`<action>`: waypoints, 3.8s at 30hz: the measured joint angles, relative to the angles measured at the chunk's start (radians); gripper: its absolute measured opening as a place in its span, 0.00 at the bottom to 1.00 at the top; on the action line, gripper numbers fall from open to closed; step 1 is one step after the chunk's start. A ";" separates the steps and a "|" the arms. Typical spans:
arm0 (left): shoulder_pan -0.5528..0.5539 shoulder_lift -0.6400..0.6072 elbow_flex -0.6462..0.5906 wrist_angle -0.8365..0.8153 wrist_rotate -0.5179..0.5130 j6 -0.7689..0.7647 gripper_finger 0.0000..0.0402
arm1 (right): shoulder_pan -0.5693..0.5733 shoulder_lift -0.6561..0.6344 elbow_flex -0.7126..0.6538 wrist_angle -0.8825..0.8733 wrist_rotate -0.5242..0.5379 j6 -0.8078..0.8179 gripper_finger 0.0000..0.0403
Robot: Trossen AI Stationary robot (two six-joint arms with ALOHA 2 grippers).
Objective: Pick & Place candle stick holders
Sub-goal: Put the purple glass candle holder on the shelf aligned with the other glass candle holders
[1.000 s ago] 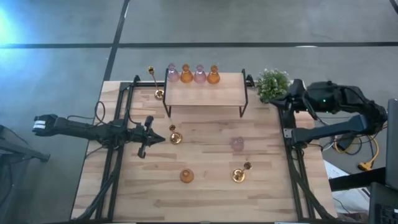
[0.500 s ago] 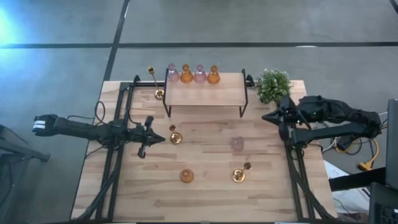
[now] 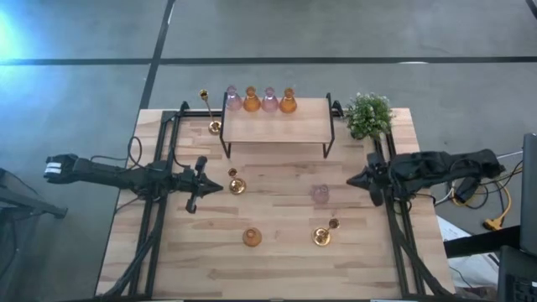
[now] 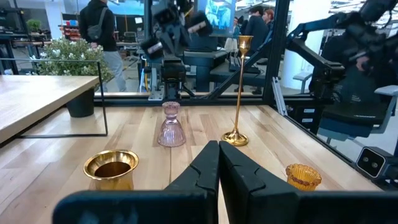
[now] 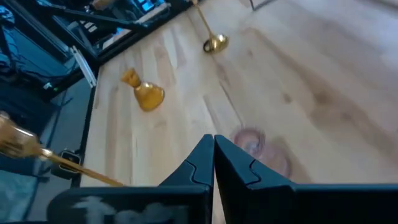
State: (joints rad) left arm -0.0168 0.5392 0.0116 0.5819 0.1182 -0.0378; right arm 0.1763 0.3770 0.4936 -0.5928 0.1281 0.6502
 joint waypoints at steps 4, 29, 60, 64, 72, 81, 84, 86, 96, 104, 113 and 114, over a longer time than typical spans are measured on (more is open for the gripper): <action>0.000 0.000 0.000 0.000 0.000 0.000 0.03 | 0.073 -0.069 -0.106 0.064 0.045 0.111 0.02; 0.000 0.000 0.000 0.000 0.000 0.000 0.03 | 0.440 0.065 -0.397 0.320 0.507 0.134 0.02; 0.000 0.000 0.000 0.000 0.000 0.000 0.03 | 0.347 0.389 -0.398 0.581 0.551 -0.040 0.54; 0.000 0.000 0.000 0.000 0.000 0.000 0.03 | 0.326 0.411 -0.398 0.596 0.543 -0.041 0.56; 0.000 0.000 0.000 0.000 0.000 0.000 0.03 | 0.276 0.497 -0.398 0.720 0.465 -0.088 0.55; 0.000 0.000 0.000 0.000 0.000 0.000 0.03 | 0.217 0.617 -0.398 0.856 0.431 -0.127 0.56; 0.000 0.000 0.000 0.000 0.000 0.000 0.03 | 0.202 0.660 -0.398 0.913 0.413 -0.146 0.56; 0.000 0.000 0.000 0.000 0.000 0.000 0.03 | 0.192 0.688 -0.398 0.950 0.411 -0.148 0.56; 0.000 0.000 0.000 0.000 0.000 0.000 0.03 | 0.149 0.819 -0.382 1.082 0.368 -0.157 0.54; 0.000 0.000 0.000 0.000 0.000 0.000 0.03 | 0.136 0.892 -0.369 1.180 0.362 -0.164 0.49; 0.000 0.000 0.000 0.000 0.000 0.000 0.03 | 0.137 0.932 -0.348 1.192 0.362 -0.166 0.43; 0.000 0.000 0.000 0.000 0.000 0.000 0.03 | 0.137 0.935 -0.348 1.199 0.364 -0.166 0.42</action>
State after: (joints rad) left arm -0.0167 0.5392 0.0116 0.5821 0.1182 -0.0380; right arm 0.3130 1.3120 0.1452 0.6066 0.4922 0.4839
